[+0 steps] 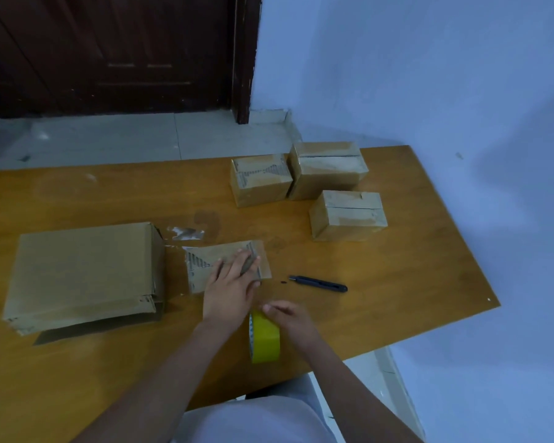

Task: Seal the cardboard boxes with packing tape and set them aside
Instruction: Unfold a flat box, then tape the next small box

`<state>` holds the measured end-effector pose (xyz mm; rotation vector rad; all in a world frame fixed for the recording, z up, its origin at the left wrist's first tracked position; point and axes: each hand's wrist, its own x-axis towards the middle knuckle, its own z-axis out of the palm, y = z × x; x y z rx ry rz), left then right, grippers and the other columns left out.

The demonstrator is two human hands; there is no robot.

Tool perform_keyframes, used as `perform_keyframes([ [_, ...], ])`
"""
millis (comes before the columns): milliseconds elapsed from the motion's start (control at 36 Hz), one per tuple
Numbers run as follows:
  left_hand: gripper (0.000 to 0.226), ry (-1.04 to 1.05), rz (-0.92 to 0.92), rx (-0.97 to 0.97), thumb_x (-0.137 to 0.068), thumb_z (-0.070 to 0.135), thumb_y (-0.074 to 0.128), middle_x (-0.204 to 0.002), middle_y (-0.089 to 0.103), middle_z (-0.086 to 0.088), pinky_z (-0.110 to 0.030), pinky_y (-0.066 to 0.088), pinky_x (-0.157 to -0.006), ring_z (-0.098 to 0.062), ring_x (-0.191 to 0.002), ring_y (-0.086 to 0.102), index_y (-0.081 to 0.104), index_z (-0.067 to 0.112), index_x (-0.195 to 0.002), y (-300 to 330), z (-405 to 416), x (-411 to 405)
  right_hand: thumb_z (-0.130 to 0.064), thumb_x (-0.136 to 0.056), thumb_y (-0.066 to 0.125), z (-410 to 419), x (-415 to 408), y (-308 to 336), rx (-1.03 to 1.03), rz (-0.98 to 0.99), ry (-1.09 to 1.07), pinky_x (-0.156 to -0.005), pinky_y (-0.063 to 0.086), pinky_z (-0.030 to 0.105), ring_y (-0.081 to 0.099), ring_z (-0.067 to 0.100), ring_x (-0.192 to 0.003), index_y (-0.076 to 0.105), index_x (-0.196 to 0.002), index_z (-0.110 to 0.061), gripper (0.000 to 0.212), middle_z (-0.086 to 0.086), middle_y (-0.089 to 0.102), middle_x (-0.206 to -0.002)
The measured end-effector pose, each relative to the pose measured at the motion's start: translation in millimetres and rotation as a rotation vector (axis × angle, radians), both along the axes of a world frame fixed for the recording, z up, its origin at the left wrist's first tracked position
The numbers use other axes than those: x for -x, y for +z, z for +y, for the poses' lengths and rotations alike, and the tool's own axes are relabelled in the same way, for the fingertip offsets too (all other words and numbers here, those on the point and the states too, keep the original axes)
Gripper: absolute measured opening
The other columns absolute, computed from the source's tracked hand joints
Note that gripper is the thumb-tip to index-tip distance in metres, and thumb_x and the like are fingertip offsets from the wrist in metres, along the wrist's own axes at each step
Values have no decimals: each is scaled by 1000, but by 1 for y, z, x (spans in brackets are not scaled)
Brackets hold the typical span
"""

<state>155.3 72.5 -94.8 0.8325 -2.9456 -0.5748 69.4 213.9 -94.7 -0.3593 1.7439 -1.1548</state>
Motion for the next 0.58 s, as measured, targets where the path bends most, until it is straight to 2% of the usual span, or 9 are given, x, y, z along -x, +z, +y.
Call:
perform_keyframes([
  [56,49,10,43,39,-87,36,36,-130,59,-7,-41,26,-103,-19,-123,40,66,17,-121,-4,0,2,-24,-87,65,4,-2,1,6,17,20,-91,48,22,64,6,-101,73,-97,-18,15,-7,71,-102],
  [167,45,-5,117,104,-89,35,41,-126,62,-6,-42,30,-102,-20,-120,43,66,15,-122,-12,-1,1,-16,-89,62,9,-2,2,51,33,-53,-86,48,18,63,2,-101,73,-96,-14,13,-7,70,-104],
  [278,45,-104,161,137,-89,38,43,-122,63,-3,-41,30,-101,-19,-115,52,64,17,-122,-18,-13,-7,-10,-87,64,9,6,4,94,76,-179,-85,47,18,63,6,-102,75,-91,-15,13,-4,71,-106],
  [361,49,-122,196,78,-87,44,43,-117,64,2,-42,27,-100,-15,-110,54,58,23,-129,-12,-23,-13,-8,-86,65,8,16,5,103,92,-233,-93,48,28,62,11,-107,76,-91,-13,13,0,70,-107],
  [444,54,-60,203,-31,-92,47,38,-106,63,4,-36,29,-95,-17,-102,51,47,25,-140,3,-24,-2,-10,-86,65,10,25,4,103,96,-269,-96,47,32,61,12,-109,76,-93,-10,13,2,70,-108],
  [500,57,-24,142,-44,-94,45,40,-116,58,1,-36,30,-98,-21,-111,49,38,21,-146,12,-23,11,-10,-86,66,12,27,4,96,108,-286,-95,47,33,61,12,-108,75,-94,-8,13,1,70,-107],
  [583,66,41,-16,-54,-92,41,49,-134,43,0,-36,24,-104,-22,-126,35,25,19,-149,19,-23,30,-13,-85,67,13,27,2,96,131,-291,-95,47,34,61,13,-108,76,-93,-10,12,-1,71,-106],
])
